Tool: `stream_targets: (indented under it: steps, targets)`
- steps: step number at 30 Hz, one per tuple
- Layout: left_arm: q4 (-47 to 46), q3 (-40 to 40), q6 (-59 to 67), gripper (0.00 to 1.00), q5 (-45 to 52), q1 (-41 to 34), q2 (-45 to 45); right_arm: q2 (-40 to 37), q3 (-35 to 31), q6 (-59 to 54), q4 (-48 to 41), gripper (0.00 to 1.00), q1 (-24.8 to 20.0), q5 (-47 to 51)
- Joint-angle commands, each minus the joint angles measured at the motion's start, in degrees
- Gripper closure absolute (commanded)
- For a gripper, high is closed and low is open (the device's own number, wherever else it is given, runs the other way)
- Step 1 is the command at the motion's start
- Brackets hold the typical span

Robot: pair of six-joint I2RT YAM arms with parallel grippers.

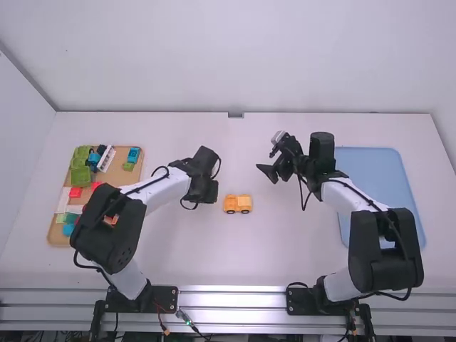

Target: Assemble lego blocks to make yellow taxi

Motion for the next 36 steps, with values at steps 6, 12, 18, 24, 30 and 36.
stream_targets:
  steps: [6, 12, 18, 24, 30, 36]
  targets:
    - [-1.7, -0.6, -33.0, 0.98, -0.2, 0.0, -0.4, -0.8, 1.7, 0.2, 0.0, 0.01, 0.0, -0.5]
    - [-3.9, -0.6, -50.9, 0.97, -2.0, 0.0, -0.4, -0.8, 1.7, 0.2, 0.0, 0.01, 0.0, -0.5]
    - [-8.2, -0.6, -73.4, 0.98, -3.1, 0.0, -0.4, -0.8, 1.7, 0.2, -0.2, 0.01, 0.1, -0.5]
    - [-8.9, -0.5, -78.7, 0.98, -3.3, 0.7, -0.4, -0.8, 1.7, 0.2, -0.3, 0.01, 0.0, -0.5]
    - [-7.8, -0.5, -81.3, 0.98, -4.4, 0.3, -0.1, -0.8, 1.7, 0.2, -0.3, 0.01, 0.0, -0.5]
    - [-6.7, -0.5, -83.8, 0.98, -5.7, 0.3, 1.5, -0.8, 1.7, 0.2, -0.3, 0.01, 0.0, -0.6]
